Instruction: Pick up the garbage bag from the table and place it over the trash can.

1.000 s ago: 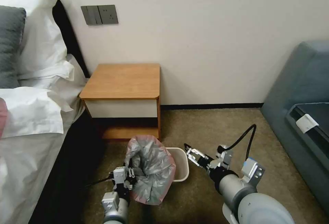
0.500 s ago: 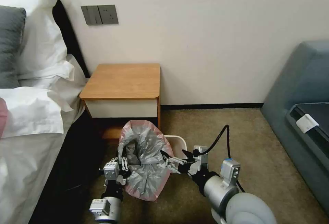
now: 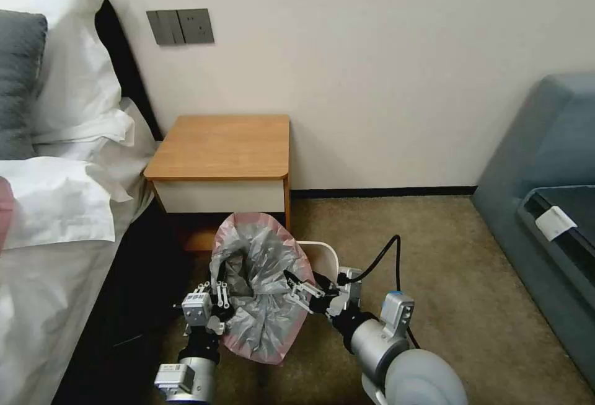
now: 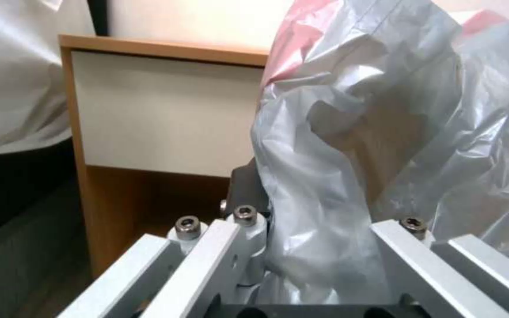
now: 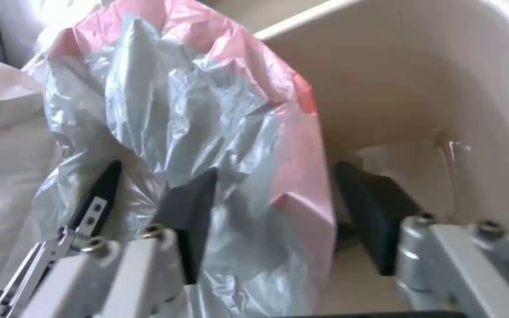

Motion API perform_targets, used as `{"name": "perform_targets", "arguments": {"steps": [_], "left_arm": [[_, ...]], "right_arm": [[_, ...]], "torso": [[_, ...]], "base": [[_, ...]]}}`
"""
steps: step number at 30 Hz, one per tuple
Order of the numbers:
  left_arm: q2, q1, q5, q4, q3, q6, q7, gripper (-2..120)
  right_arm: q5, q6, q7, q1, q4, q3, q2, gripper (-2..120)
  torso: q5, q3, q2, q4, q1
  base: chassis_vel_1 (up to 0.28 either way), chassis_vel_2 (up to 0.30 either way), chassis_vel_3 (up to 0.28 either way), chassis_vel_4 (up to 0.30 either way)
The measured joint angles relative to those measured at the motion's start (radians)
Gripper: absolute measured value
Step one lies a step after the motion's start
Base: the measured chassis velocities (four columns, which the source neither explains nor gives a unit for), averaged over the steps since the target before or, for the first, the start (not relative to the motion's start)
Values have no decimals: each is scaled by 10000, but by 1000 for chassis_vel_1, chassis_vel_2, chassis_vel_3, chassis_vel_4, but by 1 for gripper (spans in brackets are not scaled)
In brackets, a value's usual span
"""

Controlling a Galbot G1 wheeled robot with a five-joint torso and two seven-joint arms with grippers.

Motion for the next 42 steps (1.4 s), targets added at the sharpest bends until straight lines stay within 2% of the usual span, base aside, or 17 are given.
{"name": "perform_targets", "arguments": {"steps": [1,2,4,5,8,10,11,13,16,23,27,30,32,34,35,37,42], "left_arm": [[-10,14,-23,-34,-12,18,-7,8],[-10,14,-23,-34,-12,18,-7,8],[-31,52,-51,-74,-22,46,-24,8],[-31,52,-51,-74,-22,46,-24,8],[-66,112,-67,-133,-37,61,-54,8],[-70,120,-66,-139,-39,62,-54,8],[-83,141,-62,-168,-42,66,-56,8],[-107,160,-58,-193,-58,78,-64,8],[-122,183,-48,-216,-78,89,-69,8],[-148,241,-41,-181,-154,230,-218,8],[-141,330,-42,-148,-184,235,-258,8],[-155,417,-44,-187,-101,174,-218,8],[-162,429,-48,-212,-82,151,-179,8],[-176,442,-131,-273,-52,100,-73,8],[-176,442,-131,-273,-52,100,-73,8],[-193,418,-405,-367,-57,101,-21,8],[-191,303,-1187,-424,-181,225,187,8]], "right_arm": [[-58,45,-37,-7,-16,-31,13,48],[-58,45,-37,-7,-16,-31,13,48],[-279,93,-62,-24,-61,-68,23,38],[-279,93,-62,-24,-61,-68,23,38],[-661,91,-229,-69,-76,-74,4,24],[-709,91,-255,-73,-76,-74,4,22],[-809,96,-325,-79,-76,-80,5,14],[-939,140,-447,-79,-76,-96,16,6],[-1139,228,-634,-83,-74,-107,19,0],[-1326,396,-957,132,552,346,-153,0],[-584,122,-885,1258,575,1077,-656,0],[228,-252,-716,2518,-104,1319,-1107,0],[384,-422,-624,2775,-301,1324,-1174,0],[1004,-978,-252,3329,-783,1309,-1311,0],[1004,-978,-252,3329,-783,1309,-1311,0],[1753,-1560,351,3515,-1025,1401,-1396,0],[2879,-2354,671,3003,-844,1987,-1623,0]], "torso": [[0,0,0,0,0],[0,0,0,0,0],[0,0,0,0,0],[0,0,0,0,0],[0,0,0,0,0],[1,0,0,0,-1],[0,0,0,0,-1],[0,0,0,0,0],[1,0,0,0,0],[1,0,-1,-2,0],[3,0,0,-2,0],[2,1,0,1,0],[2,0,-1,2,0],[2,0,0,1,1],[2,0,0,1,1],[3,1,0,2,1],[3,0,-1,-1,1]], "base": [[0,0,0,0],[0,0,0,0],[0,0,0,0],[0,0,0,0],[0,0,0,0],[0,0,0,0],[0,0,0,0],[0,0,0,0],[0,0,0,0],[0,0,0,0],[0,0,0,0],[0,0,0,0],[0,0,0,0],[0,0,0,0],[0,0,0,0],[0,0,0,0],[0,0,0,0]]}}
